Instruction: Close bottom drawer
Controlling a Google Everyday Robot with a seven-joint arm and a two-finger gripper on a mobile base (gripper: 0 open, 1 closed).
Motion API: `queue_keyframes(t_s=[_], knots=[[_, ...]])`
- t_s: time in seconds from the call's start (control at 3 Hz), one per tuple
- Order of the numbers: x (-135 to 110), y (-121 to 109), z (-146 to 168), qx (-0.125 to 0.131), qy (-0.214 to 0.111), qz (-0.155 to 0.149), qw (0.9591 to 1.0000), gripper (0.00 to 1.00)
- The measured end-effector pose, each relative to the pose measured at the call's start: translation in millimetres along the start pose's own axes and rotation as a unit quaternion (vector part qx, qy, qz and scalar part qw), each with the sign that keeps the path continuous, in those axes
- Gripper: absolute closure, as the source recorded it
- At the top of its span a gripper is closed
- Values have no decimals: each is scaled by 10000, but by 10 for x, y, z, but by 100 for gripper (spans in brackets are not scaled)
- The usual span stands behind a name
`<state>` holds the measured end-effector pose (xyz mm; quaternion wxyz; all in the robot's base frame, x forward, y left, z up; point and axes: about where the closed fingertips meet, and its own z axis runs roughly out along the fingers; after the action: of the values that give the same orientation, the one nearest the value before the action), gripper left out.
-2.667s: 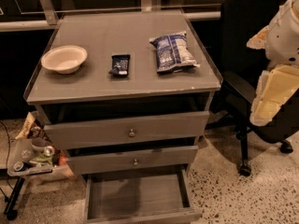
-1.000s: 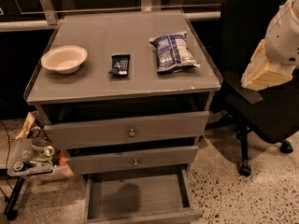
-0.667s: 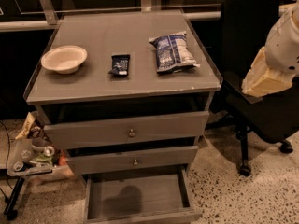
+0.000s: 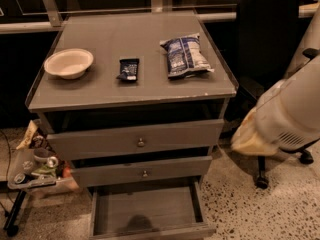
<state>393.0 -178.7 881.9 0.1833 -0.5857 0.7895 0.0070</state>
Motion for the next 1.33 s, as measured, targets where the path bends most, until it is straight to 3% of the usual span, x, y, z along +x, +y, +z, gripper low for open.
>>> queue_keyframes(t_s=[0.33,0.67,1.0,1.33], knots=[[188,460,754,-544,29,126,9984,100],[376,758,986,-876,227,153,9958,100],[377,759,985,-876,229,155,9958,100],[446,911,1363,-1132,168,235,9931,100]])
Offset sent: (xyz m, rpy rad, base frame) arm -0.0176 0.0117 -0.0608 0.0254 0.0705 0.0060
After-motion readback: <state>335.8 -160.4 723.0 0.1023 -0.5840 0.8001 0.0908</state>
